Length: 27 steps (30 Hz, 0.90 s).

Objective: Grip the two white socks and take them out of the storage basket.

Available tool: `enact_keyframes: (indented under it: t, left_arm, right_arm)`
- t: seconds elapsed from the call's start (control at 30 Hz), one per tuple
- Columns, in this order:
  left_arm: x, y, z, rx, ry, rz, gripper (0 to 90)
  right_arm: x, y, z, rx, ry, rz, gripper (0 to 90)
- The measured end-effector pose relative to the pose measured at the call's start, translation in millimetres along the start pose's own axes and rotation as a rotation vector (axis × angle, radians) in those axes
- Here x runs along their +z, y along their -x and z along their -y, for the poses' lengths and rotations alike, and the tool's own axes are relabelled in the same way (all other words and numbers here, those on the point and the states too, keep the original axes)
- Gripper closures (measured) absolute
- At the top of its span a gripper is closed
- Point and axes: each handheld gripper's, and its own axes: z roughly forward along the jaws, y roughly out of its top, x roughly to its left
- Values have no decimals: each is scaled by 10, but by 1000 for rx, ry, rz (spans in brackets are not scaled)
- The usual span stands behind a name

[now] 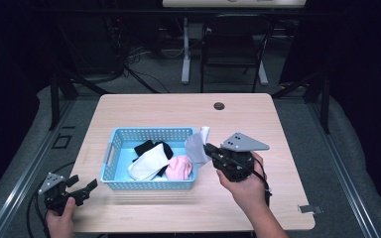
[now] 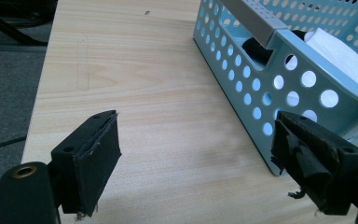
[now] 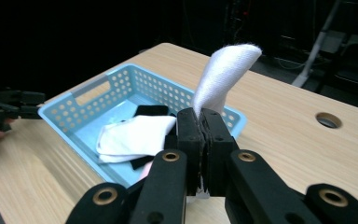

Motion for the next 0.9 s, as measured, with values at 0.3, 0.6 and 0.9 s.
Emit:
enact_keyframes:
  t: [0.3,0.6,0.9]
  left_arm:
    - [4,5,2,-3,2,-2,153]
    - [3,5,2,0,1,-5,153]
    - [4,4,3,-1,-1,-4,153]
  right_arm:
    - [-95,150,134,37,-15,41,882]
    - [6,213,316,61,-52,52,882]
    - [164,255,587,75,-102,81,882]
